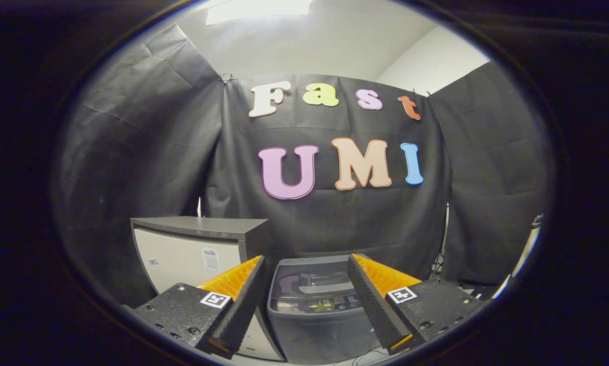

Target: Put the clothes into the washing machine and then close the washing machine lid.

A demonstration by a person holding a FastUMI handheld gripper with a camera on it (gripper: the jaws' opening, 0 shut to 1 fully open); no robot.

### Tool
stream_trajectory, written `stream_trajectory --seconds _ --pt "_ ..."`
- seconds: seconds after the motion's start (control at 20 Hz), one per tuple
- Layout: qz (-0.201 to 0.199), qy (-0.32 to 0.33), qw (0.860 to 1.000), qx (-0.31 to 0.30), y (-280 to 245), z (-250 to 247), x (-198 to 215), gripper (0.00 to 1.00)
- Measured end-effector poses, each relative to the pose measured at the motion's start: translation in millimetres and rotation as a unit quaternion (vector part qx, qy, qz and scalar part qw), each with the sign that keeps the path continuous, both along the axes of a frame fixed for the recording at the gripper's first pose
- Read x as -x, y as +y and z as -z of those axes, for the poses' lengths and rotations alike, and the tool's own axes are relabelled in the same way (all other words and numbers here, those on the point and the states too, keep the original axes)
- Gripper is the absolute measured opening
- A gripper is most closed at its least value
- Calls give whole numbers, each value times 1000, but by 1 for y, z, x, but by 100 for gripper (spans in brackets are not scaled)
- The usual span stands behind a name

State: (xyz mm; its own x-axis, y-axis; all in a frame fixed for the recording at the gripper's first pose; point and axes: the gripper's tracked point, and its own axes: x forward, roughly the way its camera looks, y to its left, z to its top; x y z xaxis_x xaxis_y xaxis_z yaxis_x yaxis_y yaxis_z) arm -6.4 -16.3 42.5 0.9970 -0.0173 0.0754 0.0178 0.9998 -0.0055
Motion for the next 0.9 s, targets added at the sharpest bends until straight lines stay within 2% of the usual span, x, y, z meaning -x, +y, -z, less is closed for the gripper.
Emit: stream_trajectory --seconds 0.65,0.9 --pt "-2 3 1000 8 0 7 0 97" --pt "-6 -11 1000 -1 -2 -6 1 96"
